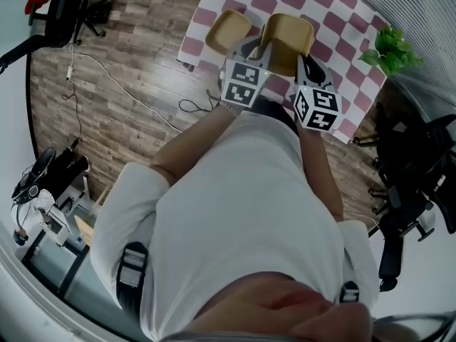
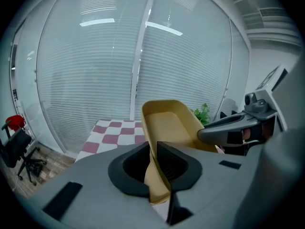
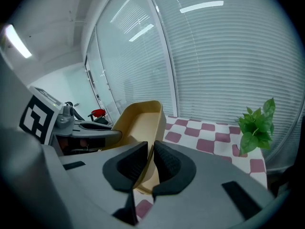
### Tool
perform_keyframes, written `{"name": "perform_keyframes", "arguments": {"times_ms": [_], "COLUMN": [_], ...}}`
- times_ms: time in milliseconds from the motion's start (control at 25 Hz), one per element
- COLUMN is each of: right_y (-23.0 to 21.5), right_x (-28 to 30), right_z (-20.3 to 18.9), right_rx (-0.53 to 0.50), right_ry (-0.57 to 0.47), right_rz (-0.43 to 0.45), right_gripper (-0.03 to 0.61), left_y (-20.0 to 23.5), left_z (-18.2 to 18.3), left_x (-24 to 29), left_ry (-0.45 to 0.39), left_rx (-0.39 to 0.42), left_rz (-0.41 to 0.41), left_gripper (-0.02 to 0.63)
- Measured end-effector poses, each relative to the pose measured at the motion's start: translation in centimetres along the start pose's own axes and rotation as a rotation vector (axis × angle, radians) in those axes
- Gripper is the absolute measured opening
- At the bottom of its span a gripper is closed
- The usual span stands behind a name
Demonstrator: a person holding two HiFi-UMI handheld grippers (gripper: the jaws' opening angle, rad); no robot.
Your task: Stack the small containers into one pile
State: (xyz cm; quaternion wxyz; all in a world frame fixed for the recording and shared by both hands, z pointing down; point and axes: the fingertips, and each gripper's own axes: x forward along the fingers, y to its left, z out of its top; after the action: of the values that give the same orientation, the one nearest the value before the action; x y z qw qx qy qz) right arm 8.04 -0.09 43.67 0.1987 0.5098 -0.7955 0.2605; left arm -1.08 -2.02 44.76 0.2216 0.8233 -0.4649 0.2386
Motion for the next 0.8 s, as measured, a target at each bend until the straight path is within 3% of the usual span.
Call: {"name": "perform_keyframes", "arguments": {"times_ms": [240,800], "right_y": [-0.4,-0.8], "right_x": [0.6,5.5], "right_z": [-1.3,-6.8], "right_rx": [0.056,0.094], "right_ry": [0.027,0.131], "right_rz": [-0.012,-0.023], "right_gripper": [0.061,0.061], "left_y": [-0.1,2.2], "left_z": [-1.1,-7.9], "left_x": [0.8,5.0], "left_ry": [0.038,0.164], "left_rx": [0.028,-0.005], "left_rz": [-0.025,-0.052], "left_gripper": [0.071,0.071]}}
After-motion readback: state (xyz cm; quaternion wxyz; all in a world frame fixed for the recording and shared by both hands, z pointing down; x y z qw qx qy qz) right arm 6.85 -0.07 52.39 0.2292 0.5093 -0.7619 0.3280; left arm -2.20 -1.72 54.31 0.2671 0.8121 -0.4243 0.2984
